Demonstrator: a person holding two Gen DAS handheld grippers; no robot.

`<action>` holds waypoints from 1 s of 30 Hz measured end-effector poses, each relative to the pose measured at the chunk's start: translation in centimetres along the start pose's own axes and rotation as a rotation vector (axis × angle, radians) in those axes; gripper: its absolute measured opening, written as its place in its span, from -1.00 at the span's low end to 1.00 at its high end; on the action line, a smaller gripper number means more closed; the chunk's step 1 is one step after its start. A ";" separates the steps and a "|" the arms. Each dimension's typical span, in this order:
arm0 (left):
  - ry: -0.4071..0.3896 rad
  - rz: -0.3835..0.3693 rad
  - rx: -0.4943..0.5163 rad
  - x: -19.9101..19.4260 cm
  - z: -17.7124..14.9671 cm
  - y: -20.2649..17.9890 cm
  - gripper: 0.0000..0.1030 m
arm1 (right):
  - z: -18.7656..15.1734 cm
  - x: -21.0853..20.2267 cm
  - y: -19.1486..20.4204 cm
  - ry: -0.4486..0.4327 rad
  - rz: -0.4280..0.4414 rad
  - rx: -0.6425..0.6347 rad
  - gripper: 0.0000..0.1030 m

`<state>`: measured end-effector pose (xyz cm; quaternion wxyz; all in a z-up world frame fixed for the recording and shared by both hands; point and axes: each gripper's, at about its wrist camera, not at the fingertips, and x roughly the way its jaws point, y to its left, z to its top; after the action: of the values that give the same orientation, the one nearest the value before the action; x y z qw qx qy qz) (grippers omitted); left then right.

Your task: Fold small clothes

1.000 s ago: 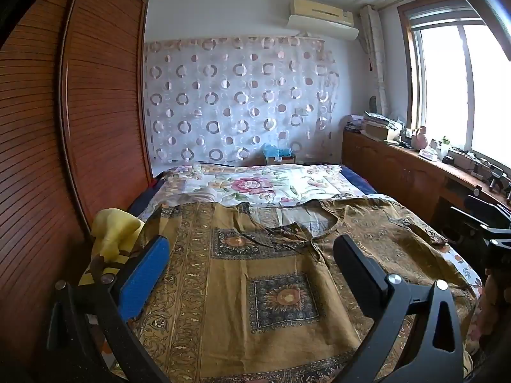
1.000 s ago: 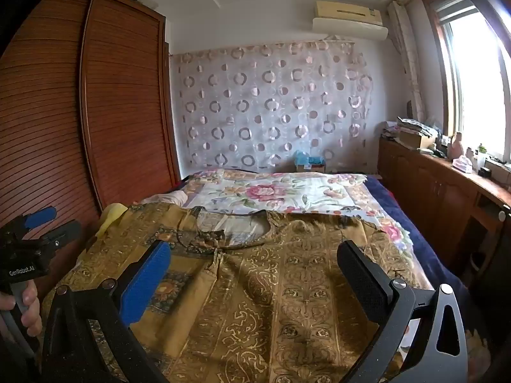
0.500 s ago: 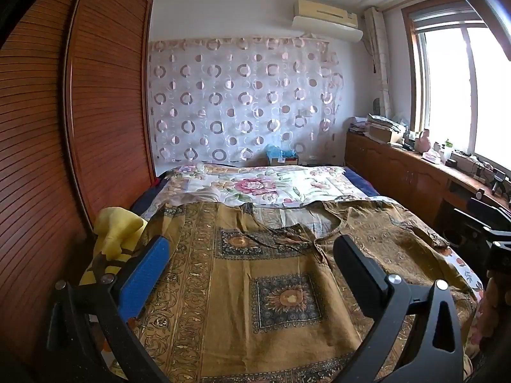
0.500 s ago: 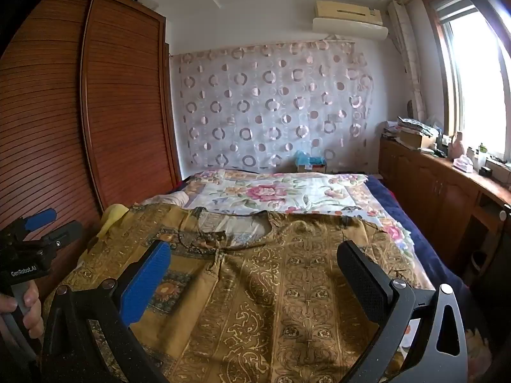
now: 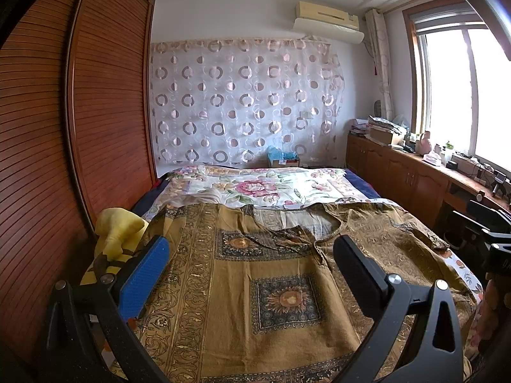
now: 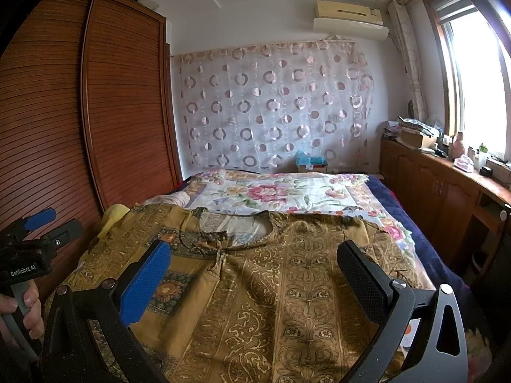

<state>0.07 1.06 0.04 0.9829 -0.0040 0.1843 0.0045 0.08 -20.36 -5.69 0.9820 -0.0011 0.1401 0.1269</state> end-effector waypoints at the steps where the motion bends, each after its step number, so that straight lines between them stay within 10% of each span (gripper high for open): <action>1: 0.001 0.001 0.000 0.0 0.0 -0.1 1.00 | 0.0 0.0 0.0 -0.001 0.000 0.000 1.00; 30: -0.007 0.002 -0.003 -0.2 0.4 0.0 1.00 | 0.0 -0.1 0.1 0.002 -0.003 0.000 1.00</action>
<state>-0.01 1.10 0.51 0.9835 -0.0053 0.1809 0.0056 -0.08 -20.27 -5.61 0.9820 -0.0014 0.1409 0.1254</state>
